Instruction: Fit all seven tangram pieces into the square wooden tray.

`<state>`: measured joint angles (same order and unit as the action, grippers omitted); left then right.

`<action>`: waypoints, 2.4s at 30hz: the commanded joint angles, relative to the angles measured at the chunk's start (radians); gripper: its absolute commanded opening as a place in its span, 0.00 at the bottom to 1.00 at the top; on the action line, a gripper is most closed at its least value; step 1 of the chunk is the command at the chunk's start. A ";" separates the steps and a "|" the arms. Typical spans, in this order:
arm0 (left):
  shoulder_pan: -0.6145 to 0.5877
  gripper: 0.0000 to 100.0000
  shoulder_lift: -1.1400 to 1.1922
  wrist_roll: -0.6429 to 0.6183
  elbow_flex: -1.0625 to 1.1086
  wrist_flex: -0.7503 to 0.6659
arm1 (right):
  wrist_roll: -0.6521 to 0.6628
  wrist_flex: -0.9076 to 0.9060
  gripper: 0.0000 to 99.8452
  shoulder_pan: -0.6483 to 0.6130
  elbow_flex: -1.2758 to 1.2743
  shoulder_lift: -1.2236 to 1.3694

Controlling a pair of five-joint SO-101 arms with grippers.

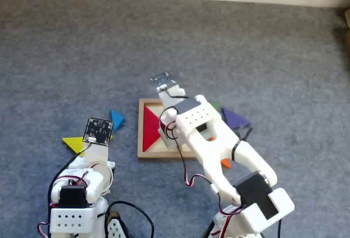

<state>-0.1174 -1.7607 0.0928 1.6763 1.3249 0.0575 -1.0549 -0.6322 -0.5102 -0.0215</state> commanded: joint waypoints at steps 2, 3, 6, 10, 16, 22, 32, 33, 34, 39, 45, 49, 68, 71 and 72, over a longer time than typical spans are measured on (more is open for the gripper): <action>-0.013 0.01 -0.035 0.011 0.022 0.011 | 0.012 0.016 0.14 -0.024 0.015 -0.002; -0.013 0.01 -0.035 0.011 0.022 0.011 | 0.012 0.016 0.16 -0.024 0.015 -0.002; -0.013 0.01 -0.035 0.011 0.022 0.011 | 0.012 0.012 0.17 -0.024 0.015 -0.002; -0.013 0.01 -0.035 0.011 0.022 0.011 | 0.011 0.010 0.17 -0.025 0.015 -0.010; -0.013 0.01 -0.035 0.011 0.022 0.011 | 0.008 0.004 0.17 -0.099 0.012 -0.010; -0.013 0.01 -0.035 0.011 0.022 0.011 | 0.006 -0.062 0.17 -0.173 0.018 -0.012; -0.013 0.01 -0.035 0.011 0.022 0.011 | 0.006 -0.067 0.17 -0.166 0.018 -0.028; -0.013 0.01 -0.035 0.011 0.022 0.011 | 0.006 -0.067 0.17 -0.159 0.018 -0.045; -0.013 0.01 -0.035 0.011 0.022 0.011 | 0.006 -0.068 0.17 -0.151 0.018 -0.070; -0.013 0.01 -0.035 0.011 0.022 0.011 | 0.006 -0.058 0.15 -0.064 0.010 -0.191; -0.013 0.01 -0.035 0.011 0.022 0.011 | 0.011 0.013 0.02 -0.012 0.005 -0.117; -0.013 0.01 -0.035 0.011 0.022 0.011 | 0.012 0.018 0.02 -0.013 0.015 0.008; -0.013 0.01 -0.035 0.011 0.022 0.011 | 0.006 0.050 0.02 -0.159 0.018 0.101; -0.013 0.01 -0.035 0.011 0.022 0.011 | 0.008 0.047 0.02 -0.153 0.018 0.053; -0.013 0.01 -0.035 0.011 0.022 0.011 | 0.008 0.045 0.02 -0.143 0.012 0.025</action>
<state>-0.1174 -1.7607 0.0928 1.6763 1.3249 0.0591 -1.0165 -0.7641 -0.4918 0.0752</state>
